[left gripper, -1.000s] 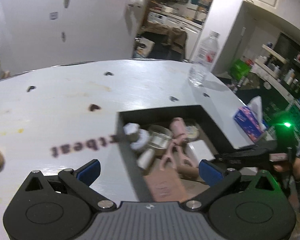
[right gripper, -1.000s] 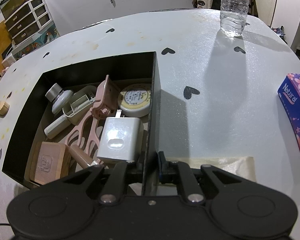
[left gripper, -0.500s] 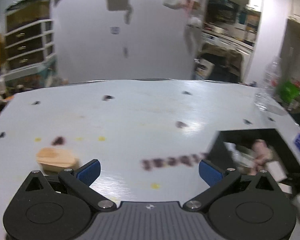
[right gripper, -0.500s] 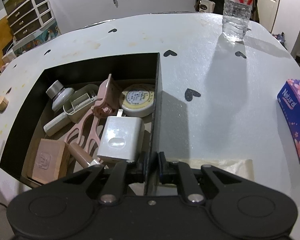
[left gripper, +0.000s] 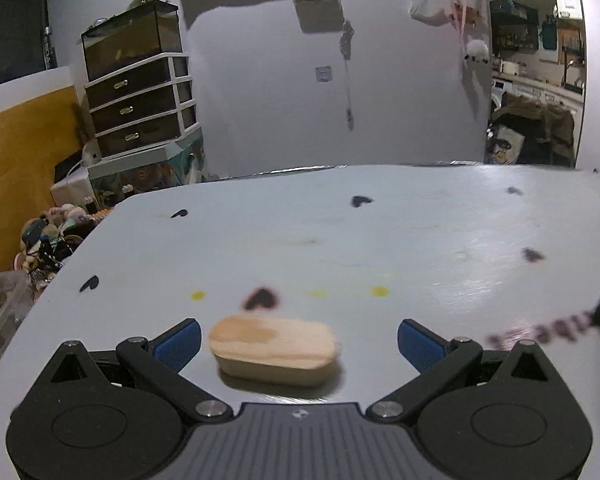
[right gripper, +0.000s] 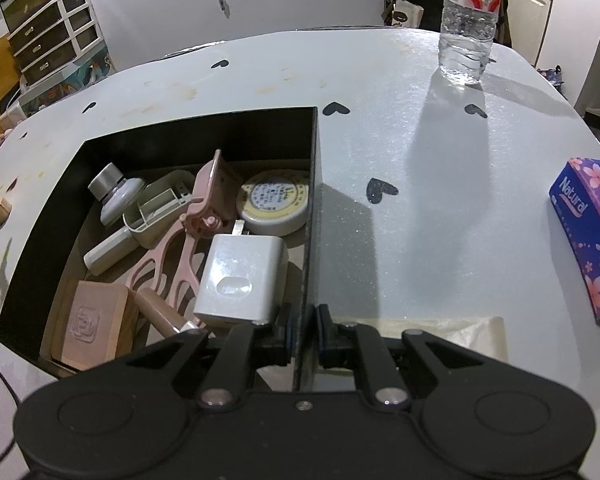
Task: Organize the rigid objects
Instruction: 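Move the left gripper to the wooden oval block and grasp it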
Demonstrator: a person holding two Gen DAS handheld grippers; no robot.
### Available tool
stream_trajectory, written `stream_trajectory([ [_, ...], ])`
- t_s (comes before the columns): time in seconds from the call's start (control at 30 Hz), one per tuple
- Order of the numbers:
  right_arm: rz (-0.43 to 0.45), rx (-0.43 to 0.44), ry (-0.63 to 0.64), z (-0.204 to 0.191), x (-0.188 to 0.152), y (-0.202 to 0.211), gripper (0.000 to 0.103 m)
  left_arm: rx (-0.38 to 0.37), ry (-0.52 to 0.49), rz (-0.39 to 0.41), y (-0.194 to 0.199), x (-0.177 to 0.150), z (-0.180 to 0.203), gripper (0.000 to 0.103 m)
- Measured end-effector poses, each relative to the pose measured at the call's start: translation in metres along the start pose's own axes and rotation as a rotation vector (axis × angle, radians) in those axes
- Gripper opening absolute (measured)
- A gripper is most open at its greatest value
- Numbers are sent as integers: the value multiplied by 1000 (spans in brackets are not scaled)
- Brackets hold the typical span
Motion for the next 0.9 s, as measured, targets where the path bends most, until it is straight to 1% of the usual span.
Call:
stream_trajectory([
  [0.13, 2, -12, 0, -1, 0, 0, 10, -19, -4, -10, -19, -1, -13, 103],
  [0.27, 0, -31, 0, -2, 1, 0, 8, -73, 23, -5, -29, -3, -20, 103],
  [0.33, -2, -40, -5, -2, 2, 0, 6, -93, 36, 3, -31, -4, -20, 103],
  [0.43, 2, -53, -3, -2, 2, 0, 5, -120, 49, 12, -36, -5, -21, 103],
  [0.6, 7, -83, 0, -5, 3, 2, 4, -132, 61, 5, -42, -8, -24, 103],
  [0.7, 32, -94, -1, -6, 7, 9, 3, -139, 60, 3, -42, -9, -24, 101],
  [0.77, 40, -91, -13, -5, 10, 14, 3, -150, 61, 4, -42, -9, -24, 97],
  [0.9, 52, -104, -15, -6, 10, 17, 3, -158, 46, -3, -43, -10, -22, 96],
])
Point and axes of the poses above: each gripper's, at about its wrist camera, not at the fingertips, and y roughly against the way its jaws point, z to its right, x to its top, the point moved 6 cm from there along -y, roughly the way its jaws point, and after that the axes turned 1 degree about -z, right-handed, at the moved point
